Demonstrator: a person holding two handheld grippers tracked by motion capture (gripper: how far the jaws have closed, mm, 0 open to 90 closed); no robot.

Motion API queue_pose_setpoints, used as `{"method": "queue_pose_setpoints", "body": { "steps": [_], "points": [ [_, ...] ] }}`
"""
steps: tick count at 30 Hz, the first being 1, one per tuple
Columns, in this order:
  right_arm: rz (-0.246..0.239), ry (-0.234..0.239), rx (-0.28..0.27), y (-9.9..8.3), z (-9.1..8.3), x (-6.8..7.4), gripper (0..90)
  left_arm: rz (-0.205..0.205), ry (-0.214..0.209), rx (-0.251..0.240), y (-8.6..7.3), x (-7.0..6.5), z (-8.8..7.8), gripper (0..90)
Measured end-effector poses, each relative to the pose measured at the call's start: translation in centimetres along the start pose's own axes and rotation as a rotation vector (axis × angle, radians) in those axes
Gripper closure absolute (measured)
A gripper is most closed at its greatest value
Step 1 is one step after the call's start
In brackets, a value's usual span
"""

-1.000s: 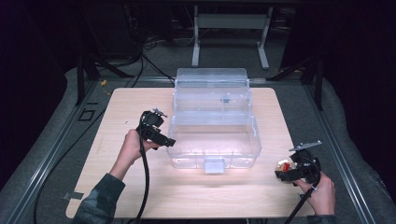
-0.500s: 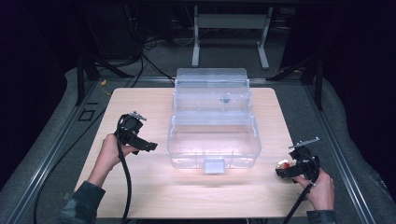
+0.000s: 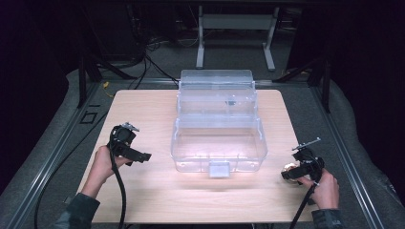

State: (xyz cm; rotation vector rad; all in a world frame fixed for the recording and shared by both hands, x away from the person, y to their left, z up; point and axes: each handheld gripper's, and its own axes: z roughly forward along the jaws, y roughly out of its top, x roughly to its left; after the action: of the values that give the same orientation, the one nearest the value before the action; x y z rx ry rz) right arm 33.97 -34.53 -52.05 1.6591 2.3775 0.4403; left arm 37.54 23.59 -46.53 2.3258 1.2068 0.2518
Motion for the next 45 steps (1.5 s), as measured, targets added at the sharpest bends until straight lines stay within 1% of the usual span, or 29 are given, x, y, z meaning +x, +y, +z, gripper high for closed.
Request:
{"method": "queue_pose_setpoints", "body": {
  "steps": [5, 8, 13, 14, 15, 18, 19, 20, 21, 23, 24, 25, 26, 28, 30, 34, 35, 36, 37, 40, 43, 44, 45],
  "points": [
    [0.005, 0.002, 0.022, 0.1, 0.6, -0.3, 0.4, -0.008, 0.01, -0.002, -0.7, 0.4, 0.2, 0.4],
    [0.0, 0.001, 0.036, 0.3, 0.8, -0.3, 0.6, -0.01, 0.011, -0.003, -0.9, 0.4, 0.2, 0.4],
    [-0.001, -0.008, 0.06, 0.4, 1.3, -0.3, 2.8, -0.01, 0.011, -0.004, -1.3, 0.6, 0.4, 0.3],
    [0.0, -0.002, 0.063, 0.4, 1.4, -0.4, 3.2, -0.015, 0.011, -0.003, -1.4, 0.6, 0.4, 0.3],
    [0.0, -0.002, 0.071, 0.5, 1.5, -0.4, 3.7, -0.011, 0.017, 0.0, -1.5, 0.7, 0.5, 0.2],
    [-0.004, 0.002, 0.081, 0.6, 1.7, -0.3, 6.1, -0.016, 0.016, 0.005, -1.6, 0.8, 0.5, 0.3],
    [-0.008, -0.006, 0.086, 0.6, 1.7, -0.3, 7.2, -0.016, 0.022, 0.002, -1.7, 0.9, 0.5, 0.2],
    [-0.006, 0.007, 0.09, 0.6, 1.8, -0.3, 9.3, -0.019, 0.023, 0.003, -1.8, 1.0, 0.4, 0.2],
    [-0.014, 0.013, 0.098, 0.7, 1.9, -0.2, 13.5, -0.022, 0.022, 0.003, -1.8, 1.1, 0.5, 0.2],
    [-0.023, 0.01, 0.108, 0.8, 2.0, -0.1, 14.7, -0.024, 0.026, 0.009, -2.0, 1.2, 0.5, 0.2],
    [-0.026, 0.001, 0.11, 0.9, 2.0, -0.1, 16.5, -0.024, 0.027, 0.012, -2.0, 1.2, 0.5, 0.2],
    [-0.03, 0.006, 0.127, 1.0, 1.8, -0.1, 19.0, -0.024, 0.026, 0.012, -2.1, 1.3, 0.5, 0.2],
    [-0.029, 0.011, 0.108, 1.0, 1.8, -0.1, 19.2, -0.028, 0.027, 0.014, -2.2, 1.3, 0.6, 0.2],
    [-0.037, -0.002, 0.115, 1.0, 1.8, 0.0, 19.5, -0.024, 0.027, 0.017, -2.3, 1.3, 0.6, 0.2],
    [-0.04, 0.002, 0.12, 1.1, 1.8, 0.0, 19.6, -0.027, 0.026, 0.019, -2.4, 1.3, 0.6, 0.2],
    [-0.045, 0.015, 0.131, 1.2, 1.7, 0.0, 19.7, -0.015, 0.025, 0.027, -2.3, 1.2, 0.6, 0.2],
    [-0.046, 0.012, 0.129, 1.2, 1.5, 0.0, 19.7, -0.015, 0.028, 0.026, -2.3, 1.2, 0.5, 0.2],
    [-0.047, 0.01, 0.127, 1.3, 1.4, 0.0, 19.7, -0.006, 0.025, 0.023, -2.3, 1.2, 0.5, 0.2],
    [-0.049, -0.002, 0.123, 1.3, 1.2, 0.1, 19.7, -0.002, 0.023, 0.024, -2.3, 1.2, 0.5, 0.2],
    [-0.056, 0.011, 0.118, 1.4, 0.6, 0.3, 19.7, 0.008, 0.022, 0.026, -2.1, 1.1, 0.3, 0.2],
    [-0.06, 0.017, 0.103, 1.4, -0.1, 0.3, 19.7, 0.004, 0.026, 0.022, -2.2, 1.1, 0.3, 0.2],
    [-0.063, 0.004, 0.101, 1.4, -0.3, 0.4, 19.7, 0.003, 0.028, 0.024, -2.2, 1.1, 0.3, 0.2],
    [-0.062, 0.023, 0.098, 1.5, -0.5, 0.4, 19.7, 0.009, 0.03, 0.026, -2.3, 1.0, 0.3, 0.2]
  ]
}}
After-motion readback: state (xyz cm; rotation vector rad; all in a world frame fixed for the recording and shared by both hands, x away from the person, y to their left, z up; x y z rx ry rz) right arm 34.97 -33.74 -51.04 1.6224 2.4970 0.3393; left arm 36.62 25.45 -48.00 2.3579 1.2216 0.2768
